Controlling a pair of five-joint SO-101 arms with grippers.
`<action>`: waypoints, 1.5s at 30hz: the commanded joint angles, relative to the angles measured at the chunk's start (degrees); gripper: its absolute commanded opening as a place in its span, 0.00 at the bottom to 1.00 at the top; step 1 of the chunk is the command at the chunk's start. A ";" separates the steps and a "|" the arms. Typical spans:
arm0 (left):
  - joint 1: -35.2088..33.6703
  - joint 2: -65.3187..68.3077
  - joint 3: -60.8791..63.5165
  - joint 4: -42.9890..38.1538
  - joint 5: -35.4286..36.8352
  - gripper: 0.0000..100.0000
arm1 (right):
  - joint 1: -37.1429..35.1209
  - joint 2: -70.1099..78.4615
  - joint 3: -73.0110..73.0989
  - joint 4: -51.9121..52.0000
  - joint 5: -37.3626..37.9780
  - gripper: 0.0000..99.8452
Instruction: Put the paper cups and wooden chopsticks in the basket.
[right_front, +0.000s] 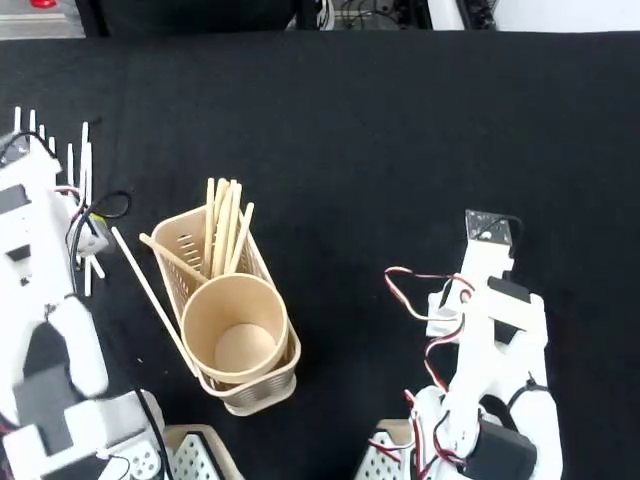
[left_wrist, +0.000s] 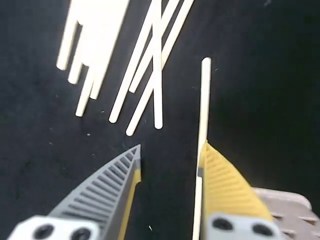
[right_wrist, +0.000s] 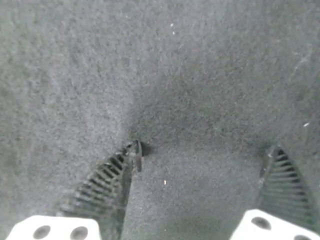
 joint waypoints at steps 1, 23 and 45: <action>1.10 7.65 -1.10 -6.07 0.35 0.19 | 0.62 -0.92 0.13 -0.44 0.35 0.38; 6.73 17.41 3.30 -15.03 -0.09 0.08 | 0.62 -0.92 0.22 -0.35 0.35 0.38; 8.92 -2.46 1.71 -3.43 -0.09 0.04 | 0.62 -0.92 0.13 -0.35 0.35 0.38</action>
